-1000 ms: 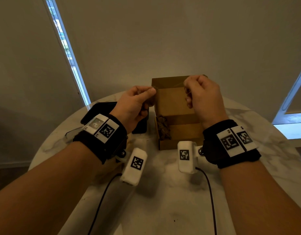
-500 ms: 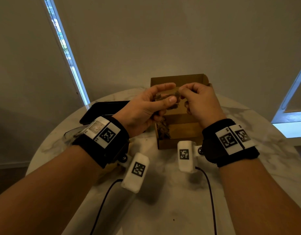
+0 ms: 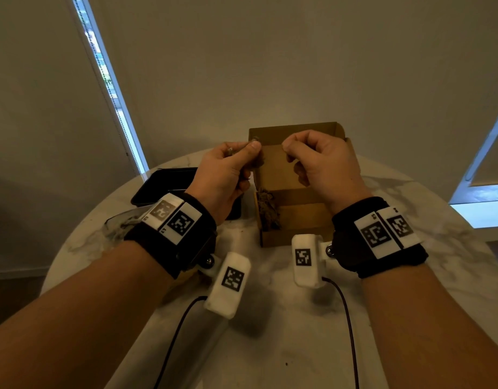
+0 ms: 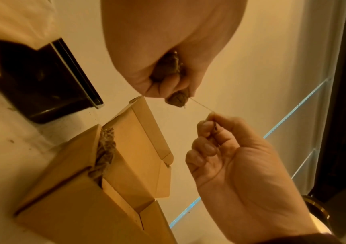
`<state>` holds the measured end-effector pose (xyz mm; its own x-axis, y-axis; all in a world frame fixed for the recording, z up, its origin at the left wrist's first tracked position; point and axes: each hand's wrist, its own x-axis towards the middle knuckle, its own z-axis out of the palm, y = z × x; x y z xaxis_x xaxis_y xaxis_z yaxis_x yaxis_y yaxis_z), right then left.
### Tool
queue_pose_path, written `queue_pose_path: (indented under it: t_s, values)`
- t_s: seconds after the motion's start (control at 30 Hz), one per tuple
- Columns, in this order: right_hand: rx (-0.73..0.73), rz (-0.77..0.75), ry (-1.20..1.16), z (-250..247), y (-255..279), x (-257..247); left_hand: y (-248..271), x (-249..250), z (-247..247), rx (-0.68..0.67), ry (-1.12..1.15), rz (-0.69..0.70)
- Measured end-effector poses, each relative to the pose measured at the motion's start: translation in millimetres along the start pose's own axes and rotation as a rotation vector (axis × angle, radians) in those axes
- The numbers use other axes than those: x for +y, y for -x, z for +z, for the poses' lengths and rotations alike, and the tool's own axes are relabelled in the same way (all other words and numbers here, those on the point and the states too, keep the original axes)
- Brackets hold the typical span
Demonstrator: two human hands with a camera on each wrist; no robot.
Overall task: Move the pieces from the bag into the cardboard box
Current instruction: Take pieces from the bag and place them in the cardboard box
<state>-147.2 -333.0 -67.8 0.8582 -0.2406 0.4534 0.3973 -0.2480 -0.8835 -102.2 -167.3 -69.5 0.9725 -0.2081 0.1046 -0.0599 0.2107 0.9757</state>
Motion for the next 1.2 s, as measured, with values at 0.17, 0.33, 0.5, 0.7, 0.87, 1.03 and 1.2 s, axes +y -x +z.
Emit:
queue_pose_path:
  t_s: [0.17,0.33,0.5,0.7,0.87,1.03,1.2]
  values:
    - [-0.044,-0.078,0.015,2,1,0,4,2,1,-0.098,-0.193,-0.06]
    - [0.031,-0.068,0.064,-3,-5,9,14,11,3,-0.397,-0.167,-0.149]
    - [0.001,-0.047,0.07,-4,-5,12,11,11,2,-0.374,0.015,-0.115]
    - [-0.026,0.014,0.039,-4,-4,12,2,6,-4,-0.205,0.085,-0.096]
    - [-0.163,0.108,-0.119,-3,-2,7,1,2,-5,-0.127,0.132,-0.105]
    - [-0.215,0.157,-0.224,0,-2,8,5,-1,4,-0.168,0.163,-0.124]
    - [-0.149,0.09,-0.073,-2,2,5,7,-3,9,-0.178,0.111,-0.163]
